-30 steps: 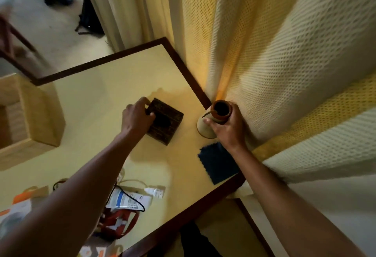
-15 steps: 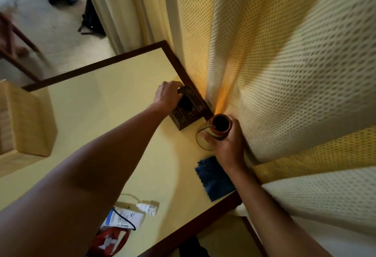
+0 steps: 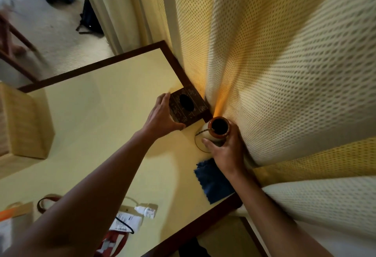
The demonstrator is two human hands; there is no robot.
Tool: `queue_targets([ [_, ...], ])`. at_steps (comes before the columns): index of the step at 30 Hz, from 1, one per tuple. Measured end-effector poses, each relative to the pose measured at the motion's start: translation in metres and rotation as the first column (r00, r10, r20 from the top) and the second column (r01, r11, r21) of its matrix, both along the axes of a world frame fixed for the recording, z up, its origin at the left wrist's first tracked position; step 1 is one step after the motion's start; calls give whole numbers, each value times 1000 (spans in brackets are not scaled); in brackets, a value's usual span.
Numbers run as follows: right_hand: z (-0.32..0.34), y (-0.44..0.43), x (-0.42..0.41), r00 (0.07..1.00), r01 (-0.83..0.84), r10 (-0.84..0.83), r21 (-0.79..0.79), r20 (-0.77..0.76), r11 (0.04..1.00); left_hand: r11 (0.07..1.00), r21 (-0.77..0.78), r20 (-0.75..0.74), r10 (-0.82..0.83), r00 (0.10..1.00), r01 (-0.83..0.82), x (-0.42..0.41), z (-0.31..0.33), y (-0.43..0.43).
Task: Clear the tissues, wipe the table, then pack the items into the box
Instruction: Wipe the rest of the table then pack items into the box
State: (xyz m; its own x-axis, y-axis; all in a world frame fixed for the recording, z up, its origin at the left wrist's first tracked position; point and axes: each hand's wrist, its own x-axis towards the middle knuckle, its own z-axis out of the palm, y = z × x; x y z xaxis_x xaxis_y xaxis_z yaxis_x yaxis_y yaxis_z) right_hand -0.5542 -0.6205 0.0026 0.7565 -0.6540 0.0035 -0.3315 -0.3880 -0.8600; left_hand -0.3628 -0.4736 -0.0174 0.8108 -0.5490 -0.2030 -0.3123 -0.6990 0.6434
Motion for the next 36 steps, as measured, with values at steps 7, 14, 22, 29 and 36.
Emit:
queue_targets([
  [7, 0, 2, -1, 1000, 8, -8, -11, -5, 1000, 997, -26, -4, -73, 997, 73, 1, -1, -15],
  [14, 3, 4, -2, 1000, 8, -8, -6, -17, 1000, 997, -14, -1, -79, 997, 79, 0, 4, -16],
  [22, 11, 11, -7, 995, 8, -14, -63, -99, 998, 995, -36, -33, -96, 995, 95, -9, 20, 2],
  [29, 33, 44, -43, 991, 56, -65, -80, -118, 995, 997, -71, 101, 0, 995, 7, -46, 64, 87],
  [36, 63, 125, -102, 993, 35, -41, -56, -113, 998, 987, -136, 116, 98, 988, -82, -113, 121, 198],
])
